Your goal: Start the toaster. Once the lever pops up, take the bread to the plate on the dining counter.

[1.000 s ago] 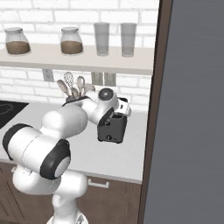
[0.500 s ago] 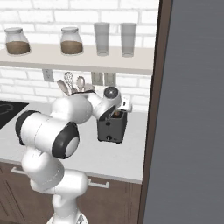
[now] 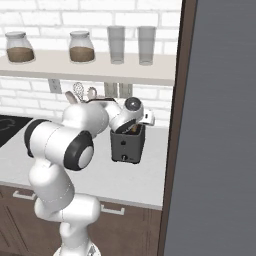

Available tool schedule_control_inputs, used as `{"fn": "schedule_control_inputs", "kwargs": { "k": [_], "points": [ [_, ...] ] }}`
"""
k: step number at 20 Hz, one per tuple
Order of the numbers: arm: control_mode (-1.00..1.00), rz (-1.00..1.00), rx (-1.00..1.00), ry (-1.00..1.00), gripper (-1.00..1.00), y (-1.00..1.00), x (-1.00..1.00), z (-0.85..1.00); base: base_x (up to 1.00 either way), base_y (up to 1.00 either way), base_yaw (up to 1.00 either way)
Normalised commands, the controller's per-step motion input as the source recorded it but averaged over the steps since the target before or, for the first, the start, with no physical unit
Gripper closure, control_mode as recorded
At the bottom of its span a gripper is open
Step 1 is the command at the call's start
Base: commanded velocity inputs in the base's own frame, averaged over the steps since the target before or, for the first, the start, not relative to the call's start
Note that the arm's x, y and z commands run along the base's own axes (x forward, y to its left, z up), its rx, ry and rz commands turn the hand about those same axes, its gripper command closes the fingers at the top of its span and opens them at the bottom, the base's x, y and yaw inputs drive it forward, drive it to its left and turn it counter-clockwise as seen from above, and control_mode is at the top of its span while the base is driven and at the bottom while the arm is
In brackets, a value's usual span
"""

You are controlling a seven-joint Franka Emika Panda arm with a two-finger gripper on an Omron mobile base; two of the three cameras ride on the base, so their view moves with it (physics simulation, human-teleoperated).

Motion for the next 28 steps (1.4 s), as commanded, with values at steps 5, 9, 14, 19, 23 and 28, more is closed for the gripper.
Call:
{"fn": "schedule_control_inputs", "kwargs": {
  "k": [5,9,14,19,23,28],
  "points": [
    [-1.0,0.05,0.0,-0.01,-1.0,0.02,0.08,-0.36,0.0,0.0,0.0],
    [-1.0,0.06,0.0,-0.01,1.0,0.16,0.08,-0.4,0.0,0.0,0.0],
    [-1.0,0.04,0.01,-0.07,1.0,0.01,0.0,-0.07,0.0,0.0,0.0],
    [-1.0,0.01,0.04,-0.11,1.0,0.0,-0.05,0.13,0.0,0.0,0.0],
    [-1.0,0.0,0.03,-0.17,1.0,0.0,-0.18,0.47,0.0,0.0,0.0],
    [-1.0,0.0,0.0,-0.13,1.0,-0.02,-0.4,0.87,0.0,0.0,0.0]
  ]
}}
